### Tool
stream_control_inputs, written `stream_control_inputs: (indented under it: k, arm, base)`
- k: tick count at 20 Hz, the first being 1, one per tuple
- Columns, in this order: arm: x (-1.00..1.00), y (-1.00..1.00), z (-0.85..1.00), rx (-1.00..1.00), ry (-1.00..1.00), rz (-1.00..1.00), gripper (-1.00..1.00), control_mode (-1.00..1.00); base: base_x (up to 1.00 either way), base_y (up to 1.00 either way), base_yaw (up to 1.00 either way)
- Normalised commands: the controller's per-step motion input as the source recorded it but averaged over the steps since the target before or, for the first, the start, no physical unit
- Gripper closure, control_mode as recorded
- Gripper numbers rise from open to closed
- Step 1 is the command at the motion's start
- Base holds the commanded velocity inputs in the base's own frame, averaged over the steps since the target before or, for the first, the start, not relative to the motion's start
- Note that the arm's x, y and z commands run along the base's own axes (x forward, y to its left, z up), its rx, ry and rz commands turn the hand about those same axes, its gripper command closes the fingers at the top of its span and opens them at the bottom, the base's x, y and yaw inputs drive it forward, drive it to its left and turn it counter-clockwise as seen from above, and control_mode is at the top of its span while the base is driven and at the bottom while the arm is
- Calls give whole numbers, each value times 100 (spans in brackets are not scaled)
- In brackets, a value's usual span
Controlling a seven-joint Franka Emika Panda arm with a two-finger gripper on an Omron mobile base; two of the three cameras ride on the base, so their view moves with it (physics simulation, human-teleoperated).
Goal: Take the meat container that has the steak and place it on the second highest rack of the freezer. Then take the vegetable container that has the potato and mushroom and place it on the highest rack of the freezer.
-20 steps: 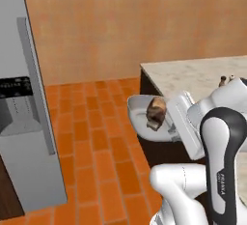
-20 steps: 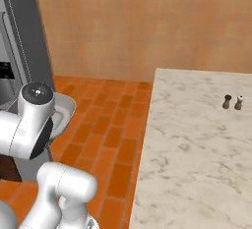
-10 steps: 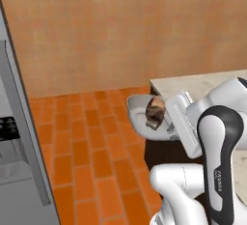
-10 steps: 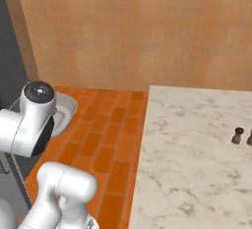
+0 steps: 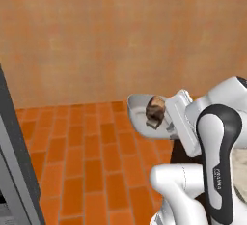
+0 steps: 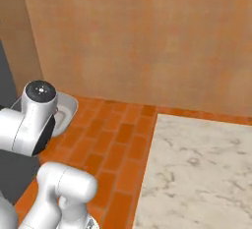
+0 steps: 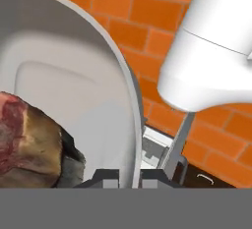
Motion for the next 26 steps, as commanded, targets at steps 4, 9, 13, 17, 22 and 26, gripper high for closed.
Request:
stream_control_inputs:
  k: [4, 9, 13, 17, 22, 26]
  arm:
    - [0, 0, 0, 0, 0, 0, 100, 100]
    - [0, 0, 0, 0, 0, 0, 100, 100]
    - [0, 0, 0, 0, 0, 0, 100, 100]
    - [0, 0, 0, 0, 0, 0, 100, 100]
    - [0, 0, 0, 0, 0, 0, 100, 100]
    - [0, 0, 0, 0, 0, 0, 100, 100]
  base:
    - [100, 0, 66]
    - [54, 0, 91]
    - [68, -3, 88]
    - [68, -42, 70]
    - [49, -52, 54]
    - [41, -36, 66]
